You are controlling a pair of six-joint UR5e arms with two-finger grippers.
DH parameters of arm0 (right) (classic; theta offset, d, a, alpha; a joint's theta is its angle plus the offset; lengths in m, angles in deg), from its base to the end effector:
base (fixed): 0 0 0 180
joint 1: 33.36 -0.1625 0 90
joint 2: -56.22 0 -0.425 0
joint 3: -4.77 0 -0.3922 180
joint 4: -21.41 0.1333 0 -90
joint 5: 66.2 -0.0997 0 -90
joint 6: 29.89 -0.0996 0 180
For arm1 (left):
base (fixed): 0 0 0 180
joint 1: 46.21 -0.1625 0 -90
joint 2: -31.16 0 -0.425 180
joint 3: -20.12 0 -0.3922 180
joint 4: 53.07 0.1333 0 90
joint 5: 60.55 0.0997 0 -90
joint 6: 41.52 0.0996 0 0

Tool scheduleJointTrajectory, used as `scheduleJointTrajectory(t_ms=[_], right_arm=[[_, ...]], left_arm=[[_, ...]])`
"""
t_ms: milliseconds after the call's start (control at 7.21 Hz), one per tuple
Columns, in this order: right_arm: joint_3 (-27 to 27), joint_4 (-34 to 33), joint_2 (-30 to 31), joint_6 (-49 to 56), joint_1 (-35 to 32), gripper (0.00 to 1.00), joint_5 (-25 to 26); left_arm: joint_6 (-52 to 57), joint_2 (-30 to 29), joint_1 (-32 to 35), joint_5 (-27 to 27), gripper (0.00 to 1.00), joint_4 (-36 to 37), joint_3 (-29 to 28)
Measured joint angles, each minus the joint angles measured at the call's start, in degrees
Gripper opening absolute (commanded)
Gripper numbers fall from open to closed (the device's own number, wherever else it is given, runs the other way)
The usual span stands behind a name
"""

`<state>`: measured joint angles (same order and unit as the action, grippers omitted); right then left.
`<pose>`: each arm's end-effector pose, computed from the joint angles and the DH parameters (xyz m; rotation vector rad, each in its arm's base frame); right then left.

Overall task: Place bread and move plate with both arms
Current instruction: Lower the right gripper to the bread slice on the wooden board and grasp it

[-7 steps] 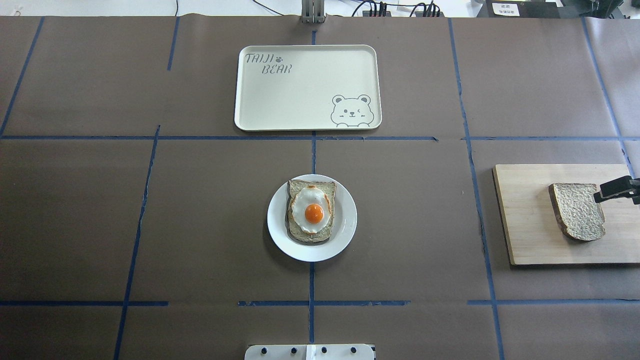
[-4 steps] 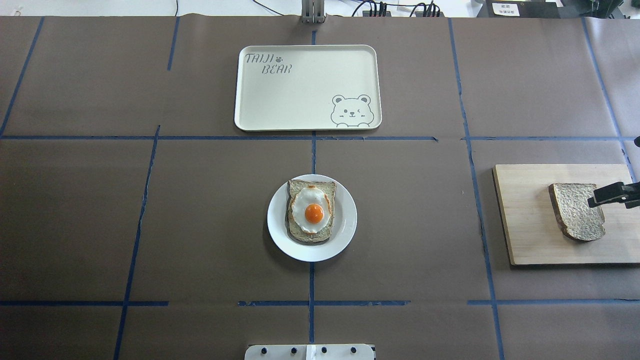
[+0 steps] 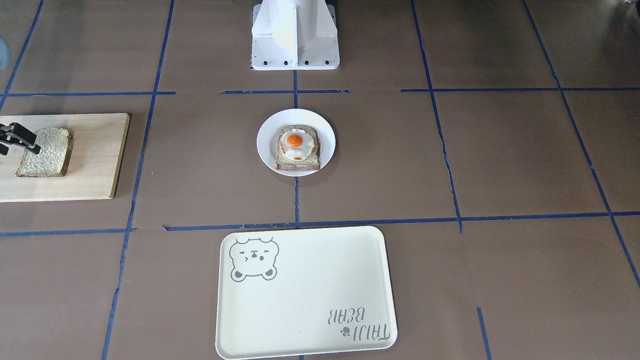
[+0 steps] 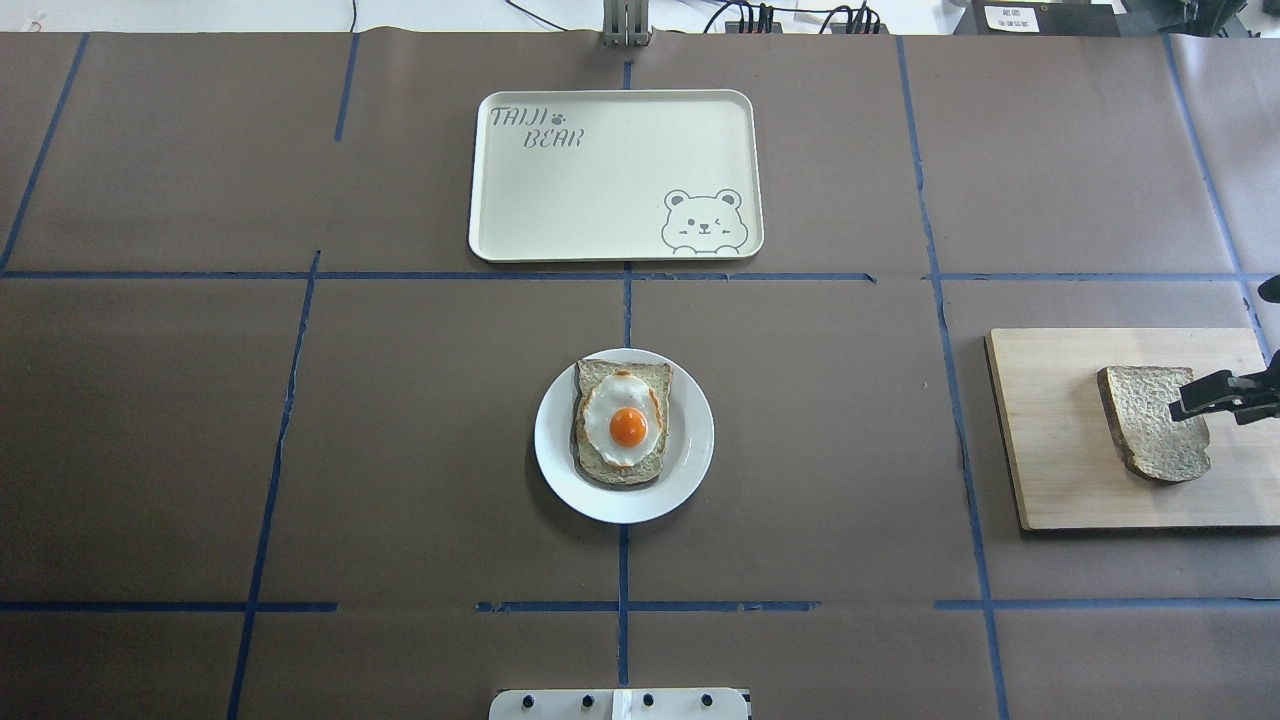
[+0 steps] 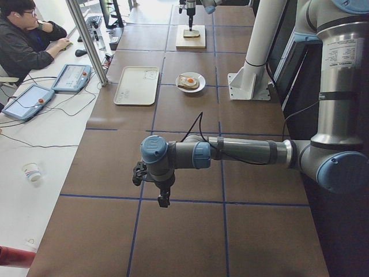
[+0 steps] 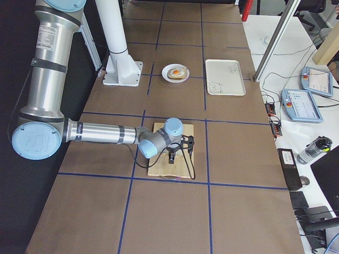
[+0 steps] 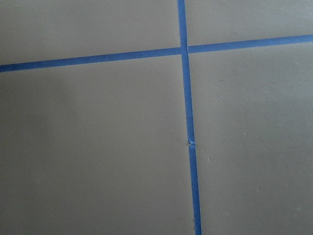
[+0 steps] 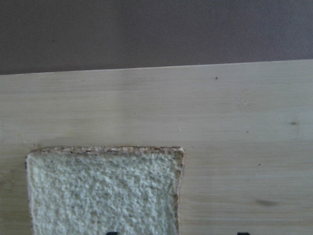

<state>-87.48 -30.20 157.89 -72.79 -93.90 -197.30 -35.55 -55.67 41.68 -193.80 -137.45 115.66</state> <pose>-0.1497 -0.4030 0.6603 -0.0239 -0.8507 0.0389 -0.0479 -0.4659 0.6487 -0.0286 0.7564 0.1128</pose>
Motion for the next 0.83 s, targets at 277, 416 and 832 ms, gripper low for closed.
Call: scheduleJointTrajectory(t_ms=[277, 416, 832], right_arm=[[0.1, 0.0, -0.1, -0.4, 0.7, 0.63, 0.0], [0.1, 0.0, 0.0, -0.4, 0.7, 0.51, 0.0], [0.2, 0.1, 0.1, -0.4, 0.7, 0.24, 1.1]], left_arm=[[0.1, 0.0, 0.0, 0.0, 1.00, 0.0, -0.1], [0.1, 0.0, 0.0, 0.0, 1.00, 0.0, -0.1], [0.2, 0.1, 0.0, 0.0, 1.00, 0.0, -0.2]])
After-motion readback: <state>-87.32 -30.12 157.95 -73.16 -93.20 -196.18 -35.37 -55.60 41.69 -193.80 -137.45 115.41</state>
